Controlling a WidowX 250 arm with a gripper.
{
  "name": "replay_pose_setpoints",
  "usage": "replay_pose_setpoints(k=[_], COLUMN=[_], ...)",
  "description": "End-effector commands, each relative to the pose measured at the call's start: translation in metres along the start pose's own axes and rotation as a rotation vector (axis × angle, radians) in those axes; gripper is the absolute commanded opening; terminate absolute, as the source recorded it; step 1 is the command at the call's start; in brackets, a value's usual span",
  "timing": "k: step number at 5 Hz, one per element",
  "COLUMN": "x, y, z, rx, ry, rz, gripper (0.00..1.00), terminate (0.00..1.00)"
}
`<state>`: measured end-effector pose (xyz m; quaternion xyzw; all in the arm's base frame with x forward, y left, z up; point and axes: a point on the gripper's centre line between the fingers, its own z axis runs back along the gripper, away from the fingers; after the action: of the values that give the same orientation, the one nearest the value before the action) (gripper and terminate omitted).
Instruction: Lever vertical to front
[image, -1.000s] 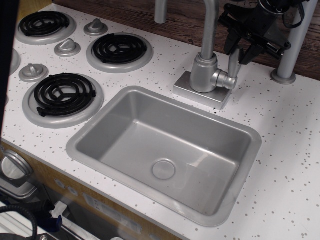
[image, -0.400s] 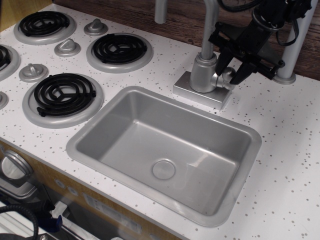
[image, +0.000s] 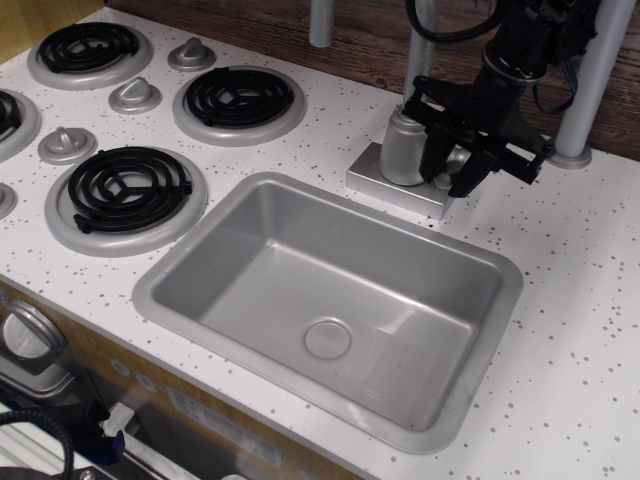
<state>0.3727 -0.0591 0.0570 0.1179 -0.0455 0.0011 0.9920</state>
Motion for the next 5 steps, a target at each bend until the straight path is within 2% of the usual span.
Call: replay_pose_setpoints(k=[1,4,5], x=[0.0096,0.0094,0.0099], y=[0.0106,0.0138,0.0144], z=[0.0115,0.0114,0.0061], rx=[-0.036,-0.029,-0.045], ry=[-0.074,-0.07,-0.067], rz=[0.02,0.015,0.011], gripper=[0.0,0.0,0.0], terminate=[0.0,0.0,0.0])
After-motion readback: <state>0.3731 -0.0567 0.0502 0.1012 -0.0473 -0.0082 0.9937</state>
